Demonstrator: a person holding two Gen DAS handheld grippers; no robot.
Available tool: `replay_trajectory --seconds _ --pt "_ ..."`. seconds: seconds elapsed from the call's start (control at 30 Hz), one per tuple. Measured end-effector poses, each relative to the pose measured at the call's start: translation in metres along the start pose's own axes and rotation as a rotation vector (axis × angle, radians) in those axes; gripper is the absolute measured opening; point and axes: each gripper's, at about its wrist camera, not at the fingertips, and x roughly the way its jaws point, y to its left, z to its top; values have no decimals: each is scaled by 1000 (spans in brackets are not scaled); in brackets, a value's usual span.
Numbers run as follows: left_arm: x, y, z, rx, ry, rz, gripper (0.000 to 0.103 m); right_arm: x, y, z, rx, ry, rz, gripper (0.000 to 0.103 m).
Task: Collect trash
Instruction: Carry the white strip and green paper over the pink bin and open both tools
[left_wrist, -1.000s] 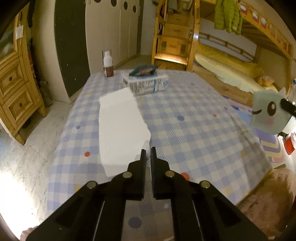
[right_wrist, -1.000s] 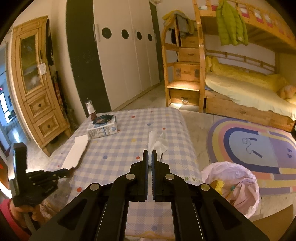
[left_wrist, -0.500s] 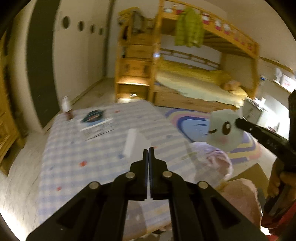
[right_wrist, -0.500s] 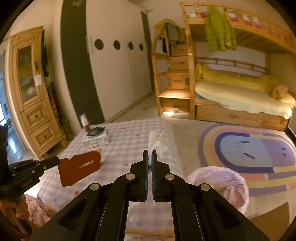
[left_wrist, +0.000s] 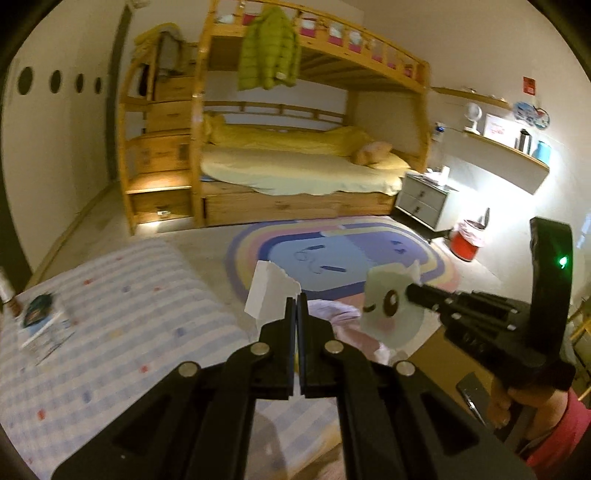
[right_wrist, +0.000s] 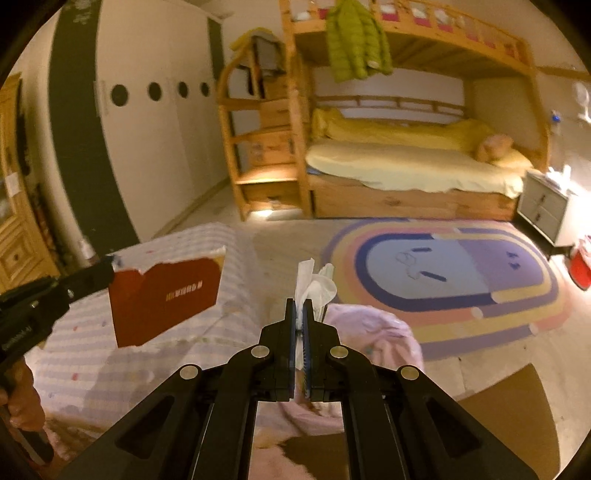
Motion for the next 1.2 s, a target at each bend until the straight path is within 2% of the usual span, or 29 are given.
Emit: replay_trajectory --seconds 0.17,0.33,0.53,0.73,0.77,0.8,0.9,1.2 --pt "39 -12 5 -3 31 -57 0 27 -26 0 20 51 -16 4" --pt "57 -13 5 -3 52 -74 0 55 -41 -1 37 108 -19 10" --pt "71 -14 3 3 75 -92 0 50 -46 -6 69 87 -31 14" --pt "83 -22 6 15 55 -105 0 31 -53 -3 109 35 -45 15" --pt "85 -22 7 9 55 -111 1 29 -54 -2 111 30 -46 15" --pt "85 -23 7 8 59 -111 6 24 -55 -1 111 22 -48 15" --pt "80 -20 7 10 54 -68 19 15 -54 1 110 6 -48 15" --pt "30 23 -18 -55 82 86 20 -7 -24 10 65 -28 21 16"
